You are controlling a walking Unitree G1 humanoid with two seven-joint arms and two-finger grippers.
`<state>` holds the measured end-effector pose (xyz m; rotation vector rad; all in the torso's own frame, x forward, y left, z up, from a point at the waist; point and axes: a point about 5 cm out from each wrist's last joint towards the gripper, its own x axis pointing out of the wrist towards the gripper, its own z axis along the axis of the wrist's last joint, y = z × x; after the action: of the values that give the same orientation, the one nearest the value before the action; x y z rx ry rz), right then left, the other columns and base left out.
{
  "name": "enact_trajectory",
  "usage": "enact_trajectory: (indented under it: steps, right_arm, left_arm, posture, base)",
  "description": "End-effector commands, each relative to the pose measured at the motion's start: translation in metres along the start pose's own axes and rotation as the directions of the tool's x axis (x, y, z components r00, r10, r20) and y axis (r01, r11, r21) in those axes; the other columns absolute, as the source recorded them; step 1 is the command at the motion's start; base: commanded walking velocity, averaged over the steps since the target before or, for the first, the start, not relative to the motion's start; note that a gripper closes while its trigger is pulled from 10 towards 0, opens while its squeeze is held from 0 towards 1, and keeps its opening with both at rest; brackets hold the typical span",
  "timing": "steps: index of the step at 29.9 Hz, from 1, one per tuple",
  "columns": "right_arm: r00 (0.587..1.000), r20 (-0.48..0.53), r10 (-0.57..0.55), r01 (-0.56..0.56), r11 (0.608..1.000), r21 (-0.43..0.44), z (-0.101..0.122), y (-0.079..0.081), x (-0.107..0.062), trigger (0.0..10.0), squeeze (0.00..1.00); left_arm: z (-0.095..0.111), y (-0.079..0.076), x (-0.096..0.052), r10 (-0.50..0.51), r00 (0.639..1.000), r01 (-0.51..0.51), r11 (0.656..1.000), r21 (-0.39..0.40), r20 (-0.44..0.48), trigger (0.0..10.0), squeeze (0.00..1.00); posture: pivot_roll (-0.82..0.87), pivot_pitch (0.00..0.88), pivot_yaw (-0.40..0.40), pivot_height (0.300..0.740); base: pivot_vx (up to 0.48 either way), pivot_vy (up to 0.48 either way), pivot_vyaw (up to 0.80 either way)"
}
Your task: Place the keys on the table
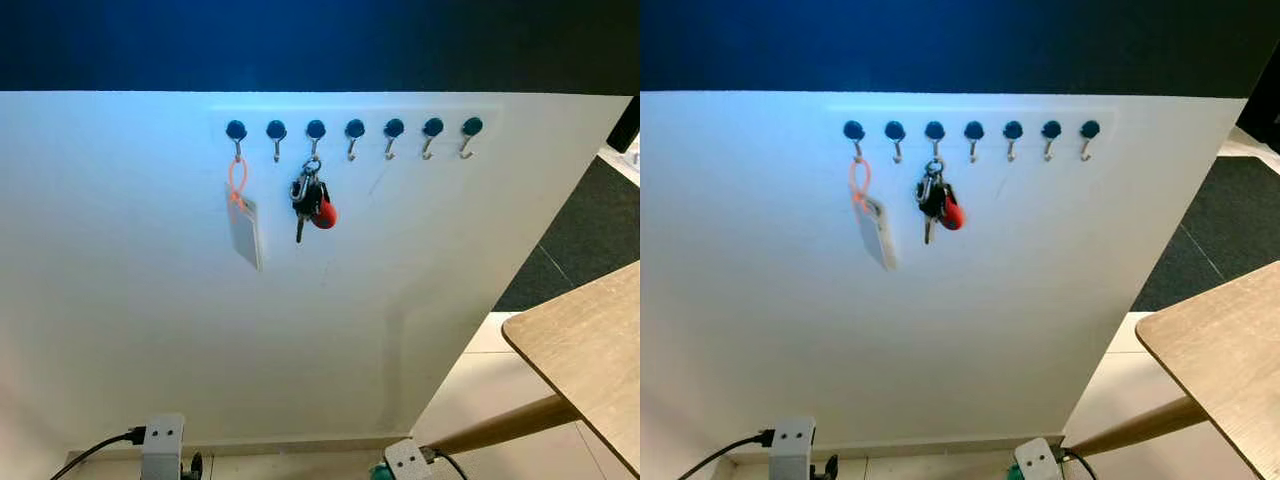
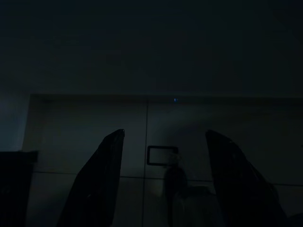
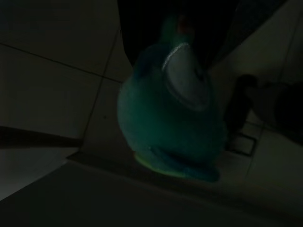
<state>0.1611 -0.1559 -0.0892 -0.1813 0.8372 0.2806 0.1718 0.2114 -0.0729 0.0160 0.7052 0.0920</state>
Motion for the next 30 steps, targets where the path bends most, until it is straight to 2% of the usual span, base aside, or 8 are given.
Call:
enact_trajectory:
  steps: [1, 9, 11, 14, 18, 22, 27, 30]
  right_arm:
    - [1.0, 0.0, -0.028, 0.028, 0.999, 0.02, -0.001, -0.003, -0.001, 10.0, 0.0]
    - [0.995, 0.014, -0.098, 0.096, 0.991, 0.098, 0.006, -0.017, 0.0, 10.0, 0.0]
    - [0.99, 0.032, -0.14, 0.135, 0.981, 0.14, 0.015, -0.029, 0.001, 10.0, 0.0]
    - [0.987, 0.026, -0.156, 0.147, 0.967, 0.206, 0.015, -0.035, 0.001, 10.0, 0.0]
    - [0.985, 0.011, -0.172, 0.164, 0.955, 0.246, 0.014, -0.039, 0.0, 10.0, 0.0]
    - [0.974, 0.013, -0.225, 0.209, 0.924, 0.322, 0.013, -0.051, -0.003, 10.0, 0.0]
    - [0.974, 0.012, -0.225, 0.209, 0.924, 0.32, 0.012, -0.051, -0.003, 10.0, 0.0]
    - [0.972, 0.008, -0.235, 0.223, 0.932, 0.284, 0.013, -0.053, -0.003, 10.0, 0.0]
  left_arm:
    - [-0.009, 0.007, -0.005, 0.009, 1.0, -0.008, 1.0, 0.018, -0.02, 10.0, 0.0]
    - [-0.022, 0.009, -0.012, 0.024, 0.998, -0.024, 1.0, 0.003, -0.054, 10.0, 0.0]
    - [-0.027, 0.007, -0.014, 0.026, 0.997, -0.026, 1.0, -0.005, -0.07, 10.0, 0.0]
    - [-0.027, 0.006, -0.014, 0.024, 0.997, -0.025, 1.0, -0.004, -0.071, 10.0, 0.0]
    - [-0.026, 0.005, -0.013, 0.029, 0.997, -0.029, 1.0, -0.004, -0.067, 10.0, 0.0]
    - [-0.02, 0.006, -0.009, 0.045, 0.997, -0.045, 0.999, -0.003, -0.061, 10.0, 0.0]
    - [-0.013, 0.01, -0.006, 0.061, 0.997, -0.062, 0.998, -0.009, -0.05, 10.0, 0.0]
    - [-0.004, 0.016, -0.002, 0.081, 0.996, -0.082, 0.996, -0.024, -0.029, 10.0, 0.0]
  posture:
    - [0.06, 0.044, -0.007, 0.74]
    - [0.07, 0.04, -0.023, 0.74]
    - [0.07, 0.039, -0.031, 0.74]
    - [0.08, 0.035, -0.034, 0.74]
    - [0.08, 0.032, -0.033, 0.74]
    - [0.07, 0.016, -0.029, 0.74]
    - [0.06, 0.009, -0.023, 0.74]
    - [0.05, 0.012, -0.02, 0.74]
  base:
    - [0.0, 0.0, 0.0]
    - [0.0, 0.0, 0.0]
    - [0.0, 0.0, 0.0]
    - [0.0, 0.0, 0.0]
    - [0.0, 0.0, 0.0]
    - [0.0, 0.0, 0.0]
    - [0.0, 0.0, 0.0]
    - [0.0, 0.0, 0.0]
